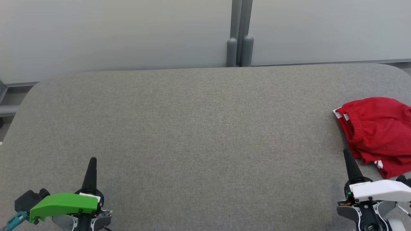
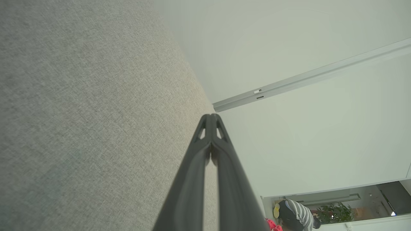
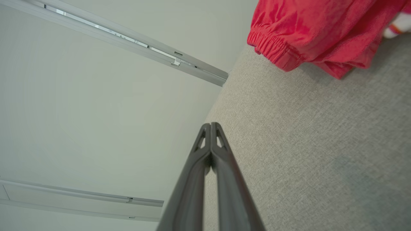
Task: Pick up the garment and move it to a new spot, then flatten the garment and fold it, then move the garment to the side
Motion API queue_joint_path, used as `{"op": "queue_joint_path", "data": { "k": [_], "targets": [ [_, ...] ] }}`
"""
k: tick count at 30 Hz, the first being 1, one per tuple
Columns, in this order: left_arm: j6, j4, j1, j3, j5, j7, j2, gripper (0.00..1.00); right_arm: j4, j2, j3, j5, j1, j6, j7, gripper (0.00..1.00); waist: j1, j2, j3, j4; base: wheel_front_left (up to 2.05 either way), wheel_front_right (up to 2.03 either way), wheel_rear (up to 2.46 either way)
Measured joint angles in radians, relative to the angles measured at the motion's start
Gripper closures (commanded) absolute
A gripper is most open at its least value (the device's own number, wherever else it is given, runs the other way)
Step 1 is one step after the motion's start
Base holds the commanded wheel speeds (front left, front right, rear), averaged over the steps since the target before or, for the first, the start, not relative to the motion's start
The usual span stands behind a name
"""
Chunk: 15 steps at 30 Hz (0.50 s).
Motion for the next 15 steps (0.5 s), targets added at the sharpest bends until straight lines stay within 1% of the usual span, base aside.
{"op": "queue_joint_path", "data": {
  "k": [15],
  "targets": [
    [-0.01, -0.011, -0.013, 0.036, -0.114, 0.034, -0.019, 1.0, 0.01, -0.002, 0.011, 0.148, -0.021, 0.0, 0.035, 1.0, 0.0, 0.0, 0.001, -0.013, 0.0, 0.0, 0.0]
  ]
}}
